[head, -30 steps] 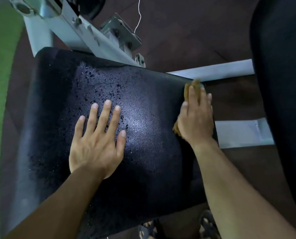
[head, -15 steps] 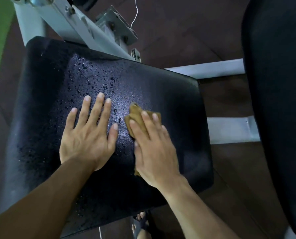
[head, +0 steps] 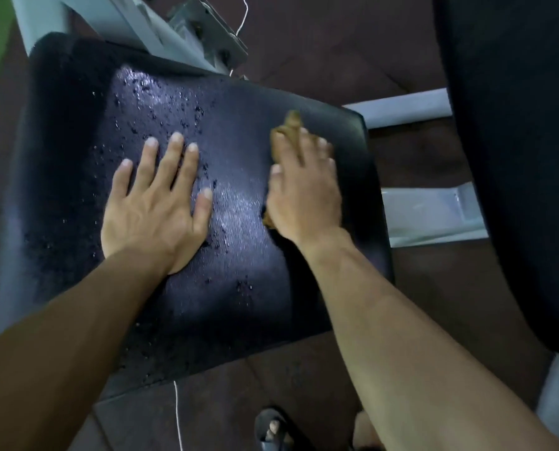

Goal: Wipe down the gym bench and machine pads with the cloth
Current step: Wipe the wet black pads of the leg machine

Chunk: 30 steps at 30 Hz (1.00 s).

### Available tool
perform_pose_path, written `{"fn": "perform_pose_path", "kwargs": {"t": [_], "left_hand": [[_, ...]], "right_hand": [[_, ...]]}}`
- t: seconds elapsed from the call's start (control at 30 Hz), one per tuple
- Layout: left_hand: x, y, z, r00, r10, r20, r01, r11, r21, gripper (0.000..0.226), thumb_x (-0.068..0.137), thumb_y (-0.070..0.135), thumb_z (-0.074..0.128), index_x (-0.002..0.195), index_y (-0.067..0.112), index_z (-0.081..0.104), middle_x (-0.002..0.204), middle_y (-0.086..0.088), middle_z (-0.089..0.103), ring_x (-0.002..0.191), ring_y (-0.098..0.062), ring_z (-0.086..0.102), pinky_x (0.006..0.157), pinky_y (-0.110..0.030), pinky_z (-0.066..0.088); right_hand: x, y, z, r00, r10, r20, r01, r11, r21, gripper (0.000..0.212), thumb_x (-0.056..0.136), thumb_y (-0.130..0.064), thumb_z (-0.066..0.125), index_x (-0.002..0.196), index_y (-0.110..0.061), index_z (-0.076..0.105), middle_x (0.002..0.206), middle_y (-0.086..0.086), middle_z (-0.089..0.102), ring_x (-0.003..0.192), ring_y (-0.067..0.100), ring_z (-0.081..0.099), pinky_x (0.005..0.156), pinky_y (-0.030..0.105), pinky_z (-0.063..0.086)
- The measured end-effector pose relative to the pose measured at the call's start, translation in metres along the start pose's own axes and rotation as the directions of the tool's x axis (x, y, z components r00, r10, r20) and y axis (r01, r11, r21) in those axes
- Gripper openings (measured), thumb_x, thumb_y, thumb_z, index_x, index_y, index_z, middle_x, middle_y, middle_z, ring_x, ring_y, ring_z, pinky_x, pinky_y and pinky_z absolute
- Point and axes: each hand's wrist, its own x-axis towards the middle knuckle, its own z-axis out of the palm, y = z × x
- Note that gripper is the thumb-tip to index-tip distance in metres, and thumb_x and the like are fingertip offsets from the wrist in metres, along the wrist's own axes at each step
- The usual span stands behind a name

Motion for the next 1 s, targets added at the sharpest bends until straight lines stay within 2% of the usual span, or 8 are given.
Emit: {"fn": "perform_pose_path", "kwargs": {"t": [0.13,0.23,0.4,0.53,0.67,0.73,0.87,1.0], "left_hand": [[0.001,-0.001,0.000,1.000,-0.013,-0.024,0.012,1.000,-0.025,0.062,0.099,0.049,0.007,0.155,0.023,0.001,0.163,0.003,-0.003,0.149,-0.021,-0.002,0.119,-0.045,0.006],[-0.004,-0.001,-0.001,1.000,-0.008,-0.020,0.007,0.998,-0.059,0.060,0.100,0.046,0.011,0.155,0.023,0.005,0.163,0.002,0.000,0.149,-0.021,-0.001,0.120,-0.044,0.006],[-0.028,0.001,0.001,0.999,-0.050,-0.003,0.050,0.995,-0.081,0.060,0.100,0.046,0.009,0.155,0.024,0.001,0.163,0.000,-0.004,0.149,-0.023,-0.004,0.120,-0.045,0.003],[-0.045,0.004,0.003,1.000,-0.008,0.026,0.010,0.996,-0.086,0.061,0.099,0.048,0.006,0.154,0.024,-0.006,0.163,0.002,-0.011,0.149,-0.022,-0.009,0.120,-0.045,0.000],[-0.061,0.003,0.003,1.000,-0.005,0.026,0.008,0.995,-0.096,0.060,0.099,0.048,0.004,0.154,0.026,-0.008,0.162,0.003,-0.014,0.149,-0.020,-0.011,0.120,-0.044,-0.001],[-0.073,0.004,0.004,1.000,0.012,0.028,-0.009,0.996,-0.090,0.059,0.099,0.047,0.004,0.153,0.026,-0.010,0.162,0.004,-0.015,0.148,-0.020,-0.013,0.120,-0.045,-0.002],[-0.089,-0.001,0.004,1.000,0.024,0.017,-0.022,0.994,-0.104,0.058,0.100,0.044,0.007,0.154,0.028,-0.005,0.162,0.005,-0.011,0.149,-0.019,-0.009,0.120,-0.044,0.001],[-0.111,-0.004,0.006,1.000,-0.022,0.013,0.023,0.993,-0.117,0.057,0.100,0.042,0.008,0.155,0.029,0.000,0.163,0.005,-0.006,0.149,-0.019,-0.006,0.120,-0.044,0.003]], "right_hand": [[-0.074,-0.037,-0.005,0.969,-0.239,0.068,0.235,0.970,0.067,0.053,0.094,-0.030,0.042,0.147,-0.026,0.035,0.158,0.008,0.026,0.145,0.035,0.019,0.117,0.049,0.021],[-0.127,-0.021,-0.009,0.957,-0.268,0.113,0.256,0.961,0.104,0.054,0.094,-0.029,0.043,0.146,-0.029,0.034,0.159,0.004,0.025,0.147,0.030,0.017,0.116,0.046,0.019],[-0.144,0.056,-0.013,0.996,-0.064,0.054,0.069,0.993,-0.092,0.056,0.092,-0.029,0.034,0.148,-0.026,0.033,0.158,0.006,0.028,0.146,0.029,0.024,0.114,0.050,0.028],[-0.117,0.096,-0.018,0.995,0.100,0.003,-0.100,0.995,0.022,0.057,0.094,-0.035,0.025,0.147,-0.019,0.037,0.155,0.013,0.031,0.142,0.033,0.028,0.115,0.048,0.026],[-0.100,0.070,-0.010,0.972,0.227,-0.053,-0.224,0.972,0.070,0.055,0.094,-0.036,0.027,0.145,-0.019,0.039,0.154,0.013,0.029,0.140,0.034,0.027,0.117,0.047,0.021],[-0.099,0.048,-0.008,0.981,0.176,-0.083,-0.174,0.984,0.024,0.054,0.093,-0.034,0.029,0.143,-0.018,0.041,0.154,0.013,0.031,0.138,0.036,0.029,0.116,0.048,0.022],[-0.108,-0.014,-0.006,0.999,-0.027,-0.032,0.028,0.999,0.034,0.052,0.095,-0.032,0.033,0.145,-0.019,0.041,0.154,0.014,0.032,0.142,0.041,0.025,0.115,0.053,0.023],[-0.152,-0.059,0.002,0.980,-0.201,0.005,0.200,0.976,0.091,0.049,0.099,-0.034,0.031,0.146,-0.026,0.040,0.158,0.005,0.028,0.148,0.030,0.016,0.118,0.049,0.021]]}}
